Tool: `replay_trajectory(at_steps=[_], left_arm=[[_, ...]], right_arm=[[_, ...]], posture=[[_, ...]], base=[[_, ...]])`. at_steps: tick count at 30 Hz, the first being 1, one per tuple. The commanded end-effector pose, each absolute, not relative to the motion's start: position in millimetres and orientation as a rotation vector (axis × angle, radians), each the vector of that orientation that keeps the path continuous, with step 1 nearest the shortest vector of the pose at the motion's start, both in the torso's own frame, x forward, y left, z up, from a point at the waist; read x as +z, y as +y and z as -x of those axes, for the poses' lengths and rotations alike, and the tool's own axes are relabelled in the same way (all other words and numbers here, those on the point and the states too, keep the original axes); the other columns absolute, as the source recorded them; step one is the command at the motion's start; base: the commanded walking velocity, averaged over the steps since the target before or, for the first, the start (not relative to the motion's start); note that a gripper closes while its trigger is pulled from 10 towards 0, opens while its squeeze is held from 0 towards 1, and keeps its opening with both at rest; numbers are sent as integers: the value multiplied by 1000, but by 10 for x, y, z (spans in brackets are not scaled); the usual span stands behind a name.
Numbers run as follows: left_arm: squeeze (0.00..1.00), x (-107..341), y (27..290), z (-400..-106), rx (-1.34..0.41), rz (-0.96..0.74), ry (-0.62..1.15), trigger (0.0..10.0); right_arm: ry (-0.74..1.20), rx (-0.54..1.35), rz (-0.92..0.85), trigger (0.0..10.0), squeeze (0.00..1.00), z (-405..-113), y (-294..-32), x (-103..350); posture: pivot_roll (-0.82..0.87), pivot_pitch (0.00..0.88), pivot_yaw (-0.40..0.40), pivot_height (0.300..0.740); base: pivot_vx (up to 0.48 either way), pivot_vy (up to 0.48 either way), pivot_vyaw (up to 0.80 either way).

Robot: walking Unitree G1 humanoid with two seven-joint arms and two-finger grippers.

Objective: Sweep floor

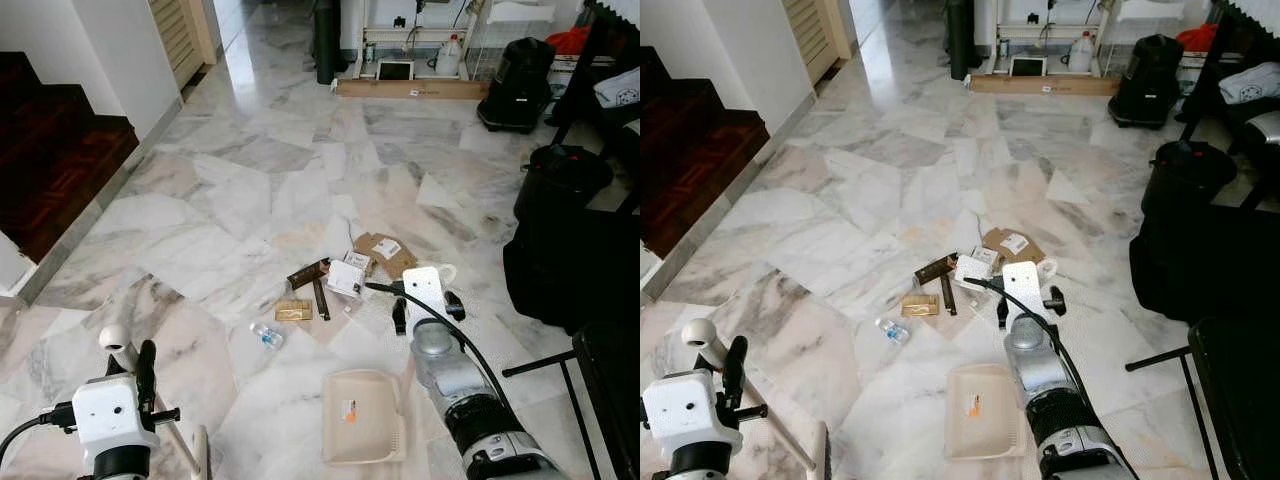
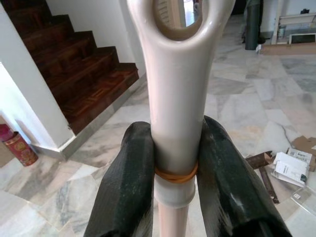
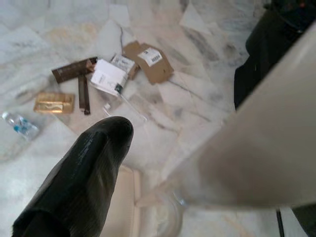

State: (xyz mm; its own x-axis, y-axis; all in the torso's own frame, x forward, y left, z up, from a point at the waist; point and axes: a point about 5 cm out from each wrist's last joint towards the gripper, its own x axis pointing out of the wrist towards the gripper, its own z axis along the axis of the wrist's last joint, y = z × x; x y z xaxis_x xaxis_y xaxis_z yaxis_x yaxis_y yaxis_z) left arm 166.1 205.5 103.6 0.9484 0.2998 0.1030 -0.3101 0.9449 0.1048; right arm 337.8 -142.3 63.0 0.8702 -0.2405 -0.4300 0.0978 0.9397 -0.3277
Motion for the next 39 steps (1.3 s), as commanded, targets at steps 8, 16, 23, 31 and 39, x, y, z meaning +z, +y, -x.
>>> replay_trajectory(at_steps=[8,16,23,31,39], left_arm=[[0,1075,2081,-1642,313,-136,-95,10000],[0,1073,2091,-1651,310,-138,-94,10000],[0,1076,2105,-1650,313,-140,-96,10000],[0,1078,2106,-1651,314,-139,-100,10000],[0,1079,2102,-1641,316,-137,-102,10000]], right_arm=[[486,-176,257,10000,0,-3357,-1415,618],[477,-122,186,10000,0,-3361,-1371,584],[471,-109,188,10000,0,-3396,-1372,571],[459,-105,197,10000,0,-3414,-1380,574],[430,-130,238,10000,0,-3448,-1422,591]], posture=[[-23,110,79,740],[-18,108,83,740],[-14,105,84,740],[-13,103,84,740],[-11,103,83,740]], base=[[0,0,0],[0,0,0],[0,0,0],[0,0,0],[0,0,0]])
